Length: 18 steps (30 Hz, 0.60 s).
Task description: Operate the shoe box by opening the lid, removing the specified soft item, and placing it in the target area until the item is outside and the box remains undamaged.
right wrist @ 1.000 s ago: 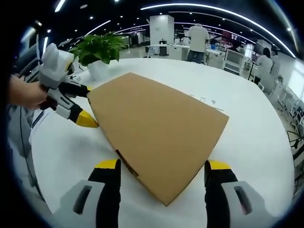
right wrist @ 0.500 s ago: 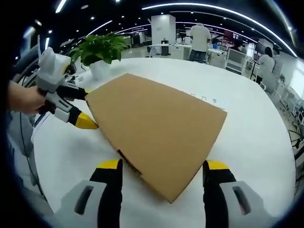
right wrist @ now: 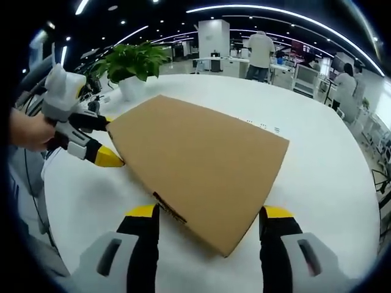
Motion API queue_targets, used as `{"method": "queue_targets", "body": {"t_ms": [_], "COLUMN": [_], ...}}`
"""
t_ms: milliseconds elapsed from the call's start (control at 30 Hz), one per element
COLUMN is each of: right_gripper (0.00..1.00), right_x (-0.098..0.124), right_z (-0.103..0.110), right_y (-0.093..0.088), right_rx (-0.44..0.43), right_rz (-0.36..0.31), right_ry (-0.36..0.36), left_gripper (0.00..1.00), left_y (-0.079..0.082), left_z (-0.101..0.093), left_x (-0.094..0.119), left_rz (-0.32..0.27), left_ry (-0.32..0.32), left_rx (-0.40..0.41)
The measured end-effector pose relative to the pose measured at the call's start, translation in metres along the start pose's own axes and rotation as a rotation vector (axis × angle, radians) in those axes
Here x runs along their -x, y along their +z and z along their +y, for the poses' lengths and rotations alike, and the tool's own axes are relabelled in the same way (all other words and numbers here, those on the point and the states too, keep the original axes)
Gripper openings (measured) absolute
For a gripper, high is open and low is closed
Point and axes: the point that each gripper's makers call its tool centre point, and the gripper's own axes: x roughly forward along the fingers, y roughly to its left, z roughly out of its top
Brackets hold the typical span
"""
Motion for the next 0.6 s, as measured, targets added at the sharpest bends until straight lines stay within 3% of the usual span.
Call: {"method": "queue_targets", "body": {"t_ms": [600], "right_gripper": [0.63], "right_x": [0.0038], "right_z": [-0.0024], "right_y": [-0.0031], "right_rx": [0.015], "right_rz": [0.001], "right_ry": [0.021], "left_gripper": [0.76], "left_y": [-0.0075], "left_z": [-0.0088], "left_x": [0.0081], "left_rz": [-0.02], "left_ry": [0.027], "left_rx": [0.05]}}
